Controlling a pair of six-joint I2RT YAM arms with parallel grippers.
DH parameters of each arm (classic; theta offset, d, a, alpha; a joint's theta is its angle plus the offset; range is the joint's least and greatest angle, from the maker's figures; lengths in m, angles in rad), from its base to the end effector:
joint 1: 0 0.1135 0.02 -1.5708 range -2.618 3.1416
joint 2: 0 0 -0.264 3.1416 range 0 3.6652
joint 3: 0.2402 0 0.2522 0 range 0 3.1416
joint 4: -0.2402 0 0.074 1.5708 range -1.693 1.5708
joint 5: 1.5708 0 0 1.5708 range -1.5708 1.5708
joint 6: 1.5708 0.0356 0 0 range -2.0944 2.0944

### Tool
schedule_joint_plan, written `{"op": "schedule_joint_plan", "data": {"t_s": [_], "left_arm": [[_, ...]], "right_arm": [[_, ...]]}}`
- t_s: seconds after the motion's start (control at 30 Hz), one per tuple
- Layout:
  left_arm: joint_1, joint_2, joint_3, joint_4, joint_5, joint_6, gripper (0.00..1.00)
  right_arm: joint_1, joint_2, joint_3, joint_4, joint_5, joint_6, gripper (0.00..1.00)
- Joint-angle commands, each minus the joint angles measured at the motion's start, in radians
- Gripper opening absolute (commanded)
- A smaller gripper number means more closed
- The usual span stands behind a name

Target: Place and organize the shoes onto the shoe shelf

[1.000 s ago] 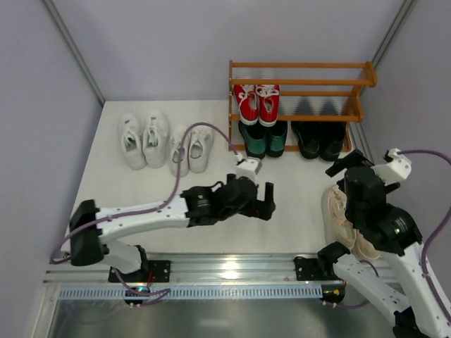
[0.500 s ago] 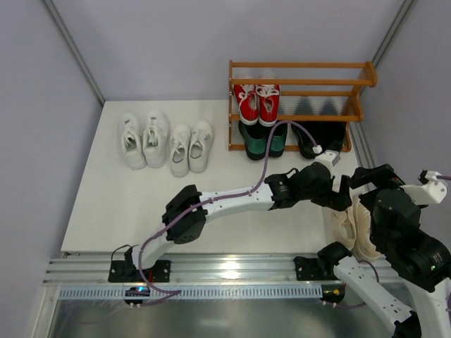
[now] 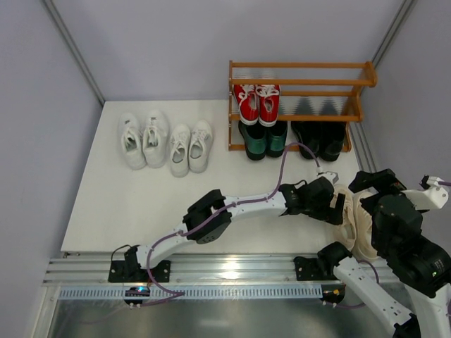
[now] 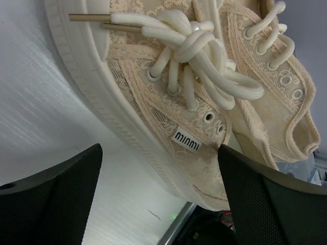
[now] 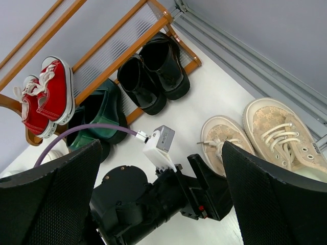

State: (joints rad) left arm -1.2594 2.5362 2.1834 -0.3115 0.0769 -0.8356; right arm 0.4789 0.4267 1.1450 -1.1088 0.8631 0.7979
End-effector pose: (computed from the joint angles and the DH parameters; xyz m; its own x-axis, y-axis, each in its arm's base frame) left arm 0.1732 -0.5471 0.1679 -0.8444 0.2098 -0.4930 0.5089 0.6015 -0.6157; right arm 0.0253 -0.0173 0.3922 -0.0039 0.5224 -0.8527 0.4681 0.7545 0.4601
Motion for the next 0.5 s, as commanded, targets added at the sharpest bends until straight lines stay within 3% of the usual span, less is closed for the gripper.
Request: {"op": "schedule_joint_plan", "data": {"t_s": [0.0,0.1,0.2,0.3,0.33,0.4,0.43,0.47], "left_arm": [[-0.012,0.025,0.045,-0.009,0.064,-0.013,0.91],[-0.018,0.05,0.053,-0.017,0.07,-0.02,0.82],[-0.024,0.084,0.079,-0.049,0.069,-0.029,0.66],[-0.037,0.107,0.092,-0.064,0.069,-0.034,0.44],[-0.037,0.107,0.09,-0.067,0.069,-0.034,0.3],[-0.038,0.092,0.076,-0.083,0.054,-0.031,0.14],[-0.038,0.078,0.059,-0.086,0.043,-0.027,0.02],[-0.038,0.058,0.012,-0.086,0.025,-0.017,0.0]], "right_arm": [[0.004,-0.005,-0.008,0.006,0.013,-0.012,1.0],[0.004,-0.014,-0.016,0.006,0.016,-0.014,1.0],[0.004,-0.025,-0.024,0.012,0.013,-0.017,1.0],[0.004,-0.031,-0.03,0.012,0.013,-0.017,1.0],[0.003,-0.031,-0.031,0.012,0.01,-0.017,1.0],[0.003,-0.032,-0.036,0.012,0.008,-0.019,1.0],[0.004,-0.032,-0.037,0.017,0.007,-0.019,1.0],[0.004,-0.032,-0.039,0.017,0.004,-0.02,1.0]]}}
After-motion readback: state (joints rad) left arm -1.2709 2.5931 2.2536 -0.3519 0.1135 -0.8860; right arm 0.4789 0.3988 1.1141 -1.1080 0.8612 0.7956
